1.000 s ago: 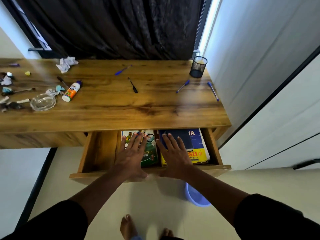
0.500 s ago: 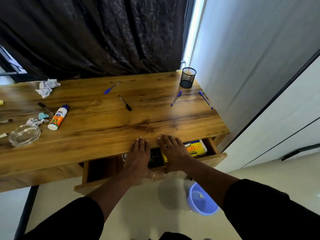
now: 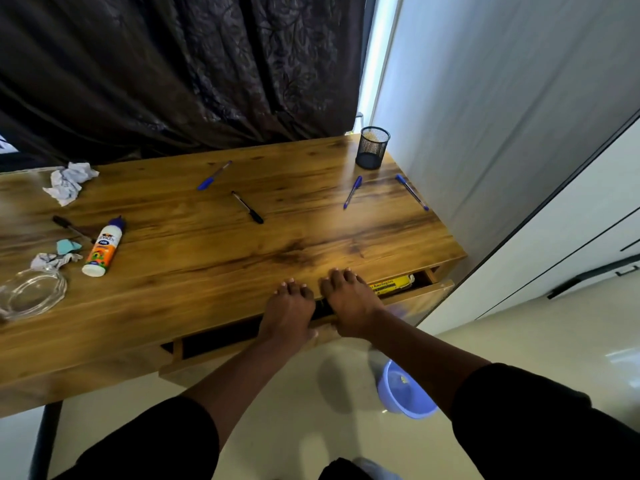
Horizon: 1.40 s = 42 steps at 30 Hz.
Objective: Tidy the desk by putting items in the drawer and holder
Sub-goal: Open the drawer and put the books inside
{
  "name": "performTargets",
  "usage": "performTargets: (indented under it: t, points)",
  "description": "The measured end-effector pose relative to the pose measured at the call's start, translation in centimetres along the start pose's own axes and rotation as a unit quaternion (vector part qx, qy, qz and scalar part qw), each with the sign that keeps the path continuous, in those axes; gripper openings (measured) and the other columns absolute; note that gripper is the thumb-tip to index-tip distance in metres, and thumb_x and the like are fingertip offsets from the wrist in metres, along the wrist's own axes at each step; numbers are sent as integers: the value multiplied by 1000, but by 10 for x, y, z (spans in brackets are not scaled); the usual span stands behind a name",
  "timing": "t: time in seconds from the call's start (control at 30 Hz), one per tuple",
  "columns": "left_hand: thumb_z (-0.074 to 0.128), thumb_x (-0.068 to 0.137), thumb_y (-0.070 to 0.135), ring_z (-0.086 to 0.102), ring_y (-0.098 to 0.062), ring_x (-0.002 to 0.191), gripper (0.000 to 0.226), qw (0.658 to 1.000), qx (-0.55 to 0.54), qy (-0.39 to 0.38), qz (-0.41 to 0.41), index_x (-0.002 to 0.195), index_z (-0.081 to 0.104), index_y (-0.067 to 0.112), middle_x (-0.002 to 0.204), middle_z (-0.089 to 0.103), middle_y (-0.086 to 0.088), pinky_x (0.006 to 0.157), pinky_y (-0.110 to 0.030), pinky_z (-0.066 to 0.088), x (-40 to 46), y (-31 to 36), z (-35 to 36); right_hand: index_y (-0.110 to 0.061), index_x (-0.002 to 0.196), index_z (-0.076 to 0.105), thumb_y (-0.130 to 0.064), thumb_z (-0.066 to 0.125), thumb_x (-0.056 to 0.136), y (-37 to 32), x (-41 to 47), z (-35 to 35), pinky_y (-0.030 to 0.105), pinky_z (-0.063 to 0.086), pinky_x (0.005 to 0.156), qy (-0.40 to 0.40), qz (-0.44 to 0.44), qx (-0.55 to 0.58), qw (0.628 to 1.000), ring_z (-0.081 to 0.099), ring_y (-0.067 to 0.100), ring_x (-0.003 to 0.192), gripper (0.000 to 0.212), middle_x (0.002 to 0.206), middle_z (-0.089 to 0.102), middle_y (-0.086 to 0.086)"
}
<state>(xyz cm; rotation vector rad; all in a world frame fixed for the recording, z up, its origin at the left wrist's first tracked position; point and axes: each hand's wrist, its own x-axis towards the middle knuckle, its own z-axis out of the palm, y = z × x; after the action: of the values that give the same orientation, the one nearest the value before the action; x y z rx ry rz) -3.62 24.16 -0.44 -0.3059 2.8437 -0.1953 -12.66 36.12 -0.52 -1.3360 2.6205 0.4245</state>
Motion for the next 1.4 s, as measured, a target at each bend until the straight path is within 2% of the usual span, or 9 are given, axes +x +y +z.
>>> performTargets:
  t: [0.23, 0.37, 0.5, 0.67, 0.8, 1.0, 1.13, 1.23, 1.4]
  points:
    - [69, 92, 20, 61, -40, 118, 56, 995, 75, -4, 60, 138, 50, -6, 124, 66, -23, 95, -44, 54, 12, -1, -8, -16, 130, 46, -33, 78, 74, -3, 2, -10, 37, 55, 76, 29, 25, 31, 999, 59, 32, 110, 67, 126, 53, 11]
    - [44, 100, 5, 61, -43, 115, 32, 994, 63, 12, 90, 129, 57, -3, 121, 65, -22, 96, -45, 48, 17, 2, -16, -16, 126, 51, -39, 77, 77, 2, 4, -11, 36, 55, 72, 50, 11, 43, 998, 63, 30, 104, 60, 121, 57, 9]
    - [43, 102, 8, 68, -38, 104, 31, 991, 59, 27, 114, 120, 68, 8, 114, 71, -15, 100, -47, 48, 18, 3, -18, -16, 98, 66, -34, 78, 65, 7, 4, -9, 28, 45, 49, 96, -24, -12, 995, 65, 25, 70, 40, 90, 65, 7]
    - [63, 84, -4, 73, -35, 83, 21, 990, 58, 4, 126, 96, 75, 9, 89, 75, -13, 88, -50, 56, 22, 3, -20, -13, 97, 59, -20, 41, 84, 15, 14, 14, 32, 28, 50, 131, -65, -22, 989, 55, 31, 64, 23, 86, 57, 13]
    - [93, 29, 8, 57, -20, 35, 39, 988, 34, 53, 138, 45, 58, 19, 42, 54, 2, 48, -37, 56, 33, 0, -6, -14, 95, 54, -15, 43, 76, 27, 27, 23, 33, 42, 49, 130, -111, -69, 983, 52, 29, 61, 22, 85, 53, 15]
    - [89, 31, 7, 54, -19, 34, 36, 985, 76, 90, 127, 46, 58, 17, 42, 53, 1, 49, -34, 57, 35, 1, -5, -16, 91, 59, -17, 46, 83, 38, 33, 26, 33, 42, 49, 182, -164, -120, 962, 53, 27, 58, 16, 79, 55, 9]
    - [94, 41, 8, 57, -18, 37, 37, 982, 74, 90, 148, 48, 59, 17, 45, 57, 1, 49, -29, 56, 40, -8, -2, -18, 85, 61, -25, 70, 74, 40, 40, 18, 30, 42, 46, 183, -201, -113, 956, 53, 24, 52, 15, 73, 56, 6]
    - [95, 48, 30, 59, -15, 41, 35, 978, 19, 98, 184, 52, 61, 21, 48, 58, 5, 50, -27, 56, 38, -15, -6, -18, 88, 61, -31, 69, 76, 43, 46, 15, 30, 42, 46, 173, -216, -99, 956, 54, 24, 52, 19, 75, 57, 6]
    - [52, 79, 47, 65, -17, 58, 30, 981, -54, 99, 156, 70, 67, 24, 64, 65, 4, 67, -30, 57, 32, -10, -10, -20, 89, 63, -46, 61, 79, 48, 51, 11, 29, 37, 47, 153, -254, -64, 953, 55, 24, 54, 28, 78, 59, 5]
